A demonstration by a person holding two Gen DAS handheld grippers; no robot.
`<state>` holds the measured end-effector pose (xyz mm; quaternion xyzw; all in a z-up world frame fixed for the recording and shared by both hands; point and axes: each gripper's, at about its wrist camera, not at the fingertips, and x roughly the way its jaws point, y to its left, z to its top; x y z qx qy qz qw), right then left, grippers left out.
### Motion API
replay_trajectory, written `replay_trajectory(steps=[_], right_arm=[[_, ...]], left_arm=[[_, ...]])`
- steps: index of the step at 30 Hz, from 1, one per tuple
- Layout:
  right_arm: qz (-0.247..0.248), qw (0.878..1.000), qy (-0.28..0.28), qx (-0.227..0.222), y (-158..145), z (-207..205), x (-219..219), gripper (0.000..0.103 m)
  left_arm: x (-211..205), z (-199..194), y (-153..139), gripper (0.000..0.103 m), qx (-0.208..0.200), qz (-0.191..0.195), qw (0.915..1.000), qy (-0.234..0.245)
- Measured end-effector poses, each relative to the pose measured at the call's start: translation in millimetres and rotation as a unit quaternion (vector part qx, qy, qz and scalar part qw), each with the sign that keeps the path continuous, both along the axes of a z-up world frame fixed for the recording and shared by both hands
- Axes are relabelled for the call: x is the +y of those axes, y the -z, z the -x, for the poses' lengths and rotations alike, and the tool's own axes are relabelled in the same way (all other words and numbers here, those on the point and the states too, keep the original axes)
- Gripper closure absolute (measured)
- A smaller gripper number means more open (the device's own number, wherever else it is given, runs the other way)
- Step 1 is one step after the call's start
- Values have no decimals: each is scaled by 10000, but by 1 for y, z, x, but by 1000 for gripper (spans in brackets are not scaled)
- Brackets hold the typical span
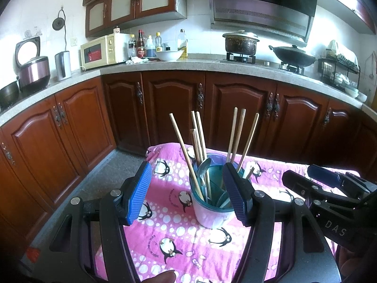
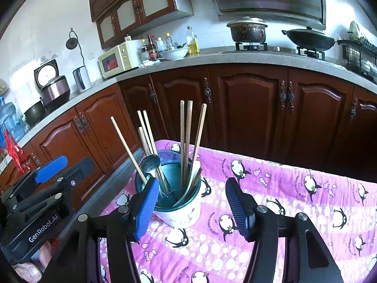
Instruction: Organize utensils
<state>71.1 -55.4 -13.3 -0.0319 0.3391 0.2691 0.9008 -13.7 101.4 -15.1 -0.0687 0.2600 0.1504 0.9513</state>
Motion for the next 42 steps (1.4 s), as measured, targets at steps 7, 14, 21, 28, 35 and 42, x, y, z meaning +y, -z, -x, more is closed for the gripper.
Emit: replay_trajectory(steps=[7, 14, 21, 28, 35, 42], right_arm=[[9, 10000, 15, 27, 1, 0, 0, 46], [23, 10000, 5, 54, 4, -2, 1, 46], [31, 10000, 2, 91, 7, -4, 1, 45], [66, 9999, -10, 153, 12, -6, 4, 45], [79, 9998, -25, 196, 14, -9, 5, 45], [89, 9997, -33, 221, 16, -9, 5, 45]], left_arm=[[0, 0, 1, 41, 10, 14, 10000, -15], [1, 0, 2, 41, 27, 18, 10000, -10], [1, -1, 4, 41, 32, 12, 10000, -22], [1, -1, 8, 41, 59, 18, 10000, -30], [2, -3, 11, 41, 95, 36, 9999, -52], [2, -4, 12, 41, 104, 39, 9999, -52]])
